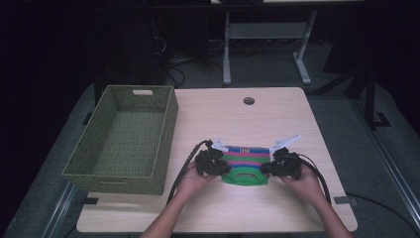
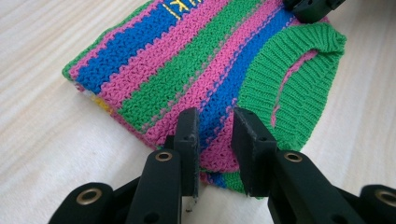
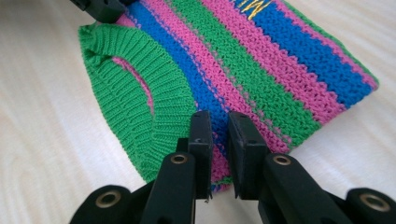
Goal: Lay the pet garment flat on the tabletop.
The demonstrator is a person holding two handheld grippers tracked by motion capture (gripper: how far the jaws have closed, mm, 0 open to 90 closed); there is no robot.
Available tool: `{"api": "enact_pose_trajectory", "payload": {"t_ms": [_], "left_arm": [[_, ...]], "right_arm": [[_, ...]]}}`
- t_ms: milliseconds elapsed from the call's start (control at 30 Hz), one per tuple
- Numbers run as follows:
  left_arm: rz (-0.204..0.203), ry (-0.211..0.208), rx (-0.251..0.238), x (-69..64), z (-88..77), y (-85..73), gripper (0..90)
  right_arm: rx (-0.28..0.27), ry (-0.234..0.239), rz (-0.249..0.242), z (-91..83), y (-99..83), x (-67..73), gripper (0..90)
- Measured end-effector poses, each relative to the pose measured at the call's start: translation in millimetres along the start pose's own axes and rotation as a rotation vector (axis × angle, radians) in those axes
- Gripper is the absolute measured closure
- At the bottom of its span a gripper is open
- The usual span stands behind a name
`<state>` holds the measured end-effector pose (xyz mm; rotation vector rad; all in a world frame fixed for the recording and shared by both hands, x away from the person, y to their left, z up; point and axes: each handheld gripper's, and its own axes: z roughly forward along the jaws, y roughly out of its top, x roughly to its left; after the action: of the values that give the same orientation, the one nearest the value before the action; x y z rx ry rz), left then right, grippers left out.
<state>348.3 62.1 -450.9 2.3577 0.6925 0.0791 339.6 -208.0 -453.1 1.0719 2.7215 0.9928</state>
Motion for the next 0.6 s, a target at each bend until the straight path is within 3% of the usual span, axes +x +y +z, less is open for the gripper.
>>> {"api": "enact_pose_trajectory", "payload": {"t_ms": [167,267,400,600], "left_arm": [[0.025,-0.009,0.006,-8.9,-5.0,-7.9,71.1],[0.025,-0.018,0.002,-14.2,-7.6,-12.3,71.1],[0.053,-0.029,0.007,-21.9,-11.3,-18.5,71.0],[0.06,-0.043,-0.005,-32.1,-14.2,-25.8,71.1]], "right_arm": [[0.0,-0.007,-0.037,-1.8,-5.5,11.1,79.4],[0.004,0.011,-0.038,-4.3,-10.7,19.0,79.3],[-0.004,0.007,-0.054,-5.7,-15.9,25.5,78.7],[-0.023,0.006,-0.073,-8.9,-25.8,35.7,76.8]]}}
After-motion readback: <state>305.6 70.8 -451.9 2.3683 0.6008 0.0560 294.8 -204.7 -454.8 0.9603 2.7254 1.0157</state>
